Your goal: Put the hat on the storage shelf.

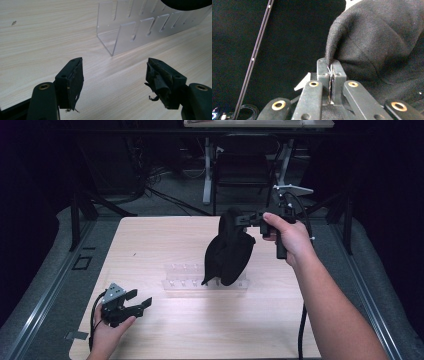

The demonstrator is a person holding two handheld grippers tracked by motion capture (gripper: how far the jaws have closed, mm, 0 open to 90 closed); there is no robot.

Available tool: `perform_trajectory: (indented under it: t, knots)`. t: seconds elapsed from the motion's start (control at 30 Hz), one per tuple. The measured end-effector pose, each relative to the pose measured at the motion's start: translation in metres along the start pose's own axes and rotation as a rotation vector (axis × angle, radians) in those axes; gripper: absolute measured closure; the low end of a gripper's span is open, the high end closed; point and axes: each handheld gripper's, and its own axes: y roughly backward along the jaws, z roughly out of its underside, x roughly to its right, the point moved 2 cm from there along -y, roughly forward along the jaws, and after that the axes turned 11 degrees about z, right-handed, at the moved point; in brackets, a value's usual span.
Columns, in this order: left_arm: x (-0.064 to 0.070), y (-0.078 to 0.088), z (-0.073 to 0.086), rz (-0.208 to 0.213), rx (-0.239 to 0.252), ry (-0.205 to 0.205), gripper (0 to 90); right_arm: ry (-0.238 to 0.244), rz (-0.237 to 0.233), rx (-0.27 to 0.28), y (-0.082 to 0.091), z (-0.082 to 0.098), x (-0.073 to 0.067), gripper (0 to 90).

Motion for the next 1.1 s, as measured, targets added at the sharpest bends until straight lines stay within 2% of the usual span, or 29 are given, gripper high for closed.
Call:
perform_trajectory:
  t: [0.1,0.3,0.53,0.67,0.77,0.9,1.1]
  knots:
    - [0.0,0.001,0.0,0.003,-0.01,0.0,30.8,0.001,0.008,0.001,0.0,-0.002,0.0,88.3]
    - [0.002,0.0,-0.001,0.012,0.003,-0.007,31.9,0.008,0.015,-0.004,-0.003,-0.003,0.0,88.2]
    - [0.011,0.0,-0.01,0.054,0.03,-0.013,34.0,0.006,0.006,-0.015,-0.007,-0.004,-0.002,88.2]
    - [0.022,-0.002,-0.017,0.071,0.037,-0.036,34.5,0.011,0.0,-0.021,-0.009,-0.004,-0.003,88.1]
    - [0.032,-0.004,-0.024,0.084,0.025,-0.077,35.0,0.016,-0.001,-0.027,-0.011,-0.004,-0.005,88.1]
    - [0.042,-0.008,-0.032,0.105,0.023,-0.109,36.0,0.025,0.004,-0.031,-0.013,-0.003,-0.009,88.1]
    - [0.051,-0.018,-0.041,0.131,-0.003,-0.129,40.7,0.035,0.0,-0.035,-0.018,-0.001,-0.013,88.1]
